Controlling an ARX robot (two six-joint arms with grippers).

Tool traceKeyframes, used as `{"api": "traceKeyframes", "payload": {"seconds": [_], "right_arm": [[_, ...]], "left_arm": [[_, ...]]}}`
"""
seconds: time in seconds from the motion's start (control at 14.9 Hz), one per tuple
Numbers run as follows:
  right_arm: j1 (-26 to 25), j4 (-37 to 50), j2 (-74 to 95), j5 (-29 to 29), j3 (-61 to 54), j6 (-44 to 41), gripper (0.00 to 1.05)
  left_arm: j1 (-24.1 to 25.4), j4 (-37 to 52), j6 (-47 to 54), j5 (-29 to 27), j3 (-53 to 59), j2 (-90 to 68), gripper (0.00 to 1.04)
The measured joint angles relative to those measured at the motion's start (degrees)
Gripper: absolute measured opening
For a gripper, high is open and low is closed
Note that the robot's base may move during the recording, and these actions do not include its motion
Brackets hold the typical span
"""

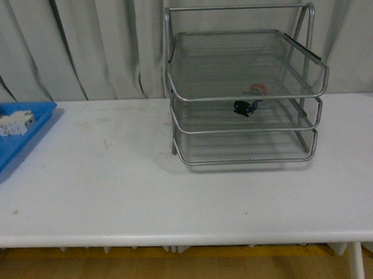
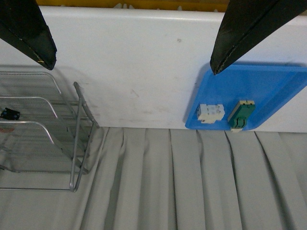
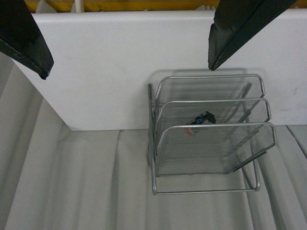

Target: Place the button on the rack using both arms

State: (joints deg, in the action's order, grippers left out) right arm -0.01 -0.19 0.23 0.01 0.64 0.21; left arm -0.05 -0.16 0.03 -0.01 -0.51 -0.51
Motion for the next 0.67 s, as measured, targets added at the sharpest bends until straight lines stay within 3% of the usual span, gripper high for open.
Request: {"api": "traceKeyframes", "payload": {"seconds": [0.67], "right_arm": [[0.00, 0.00, 0.00, 0.00, 0.00, 0.00, 0.98]], "left_arm": [[0.00, 0.00, 0.00, 0.00, 0.00, 0.00, 0.98]]}}
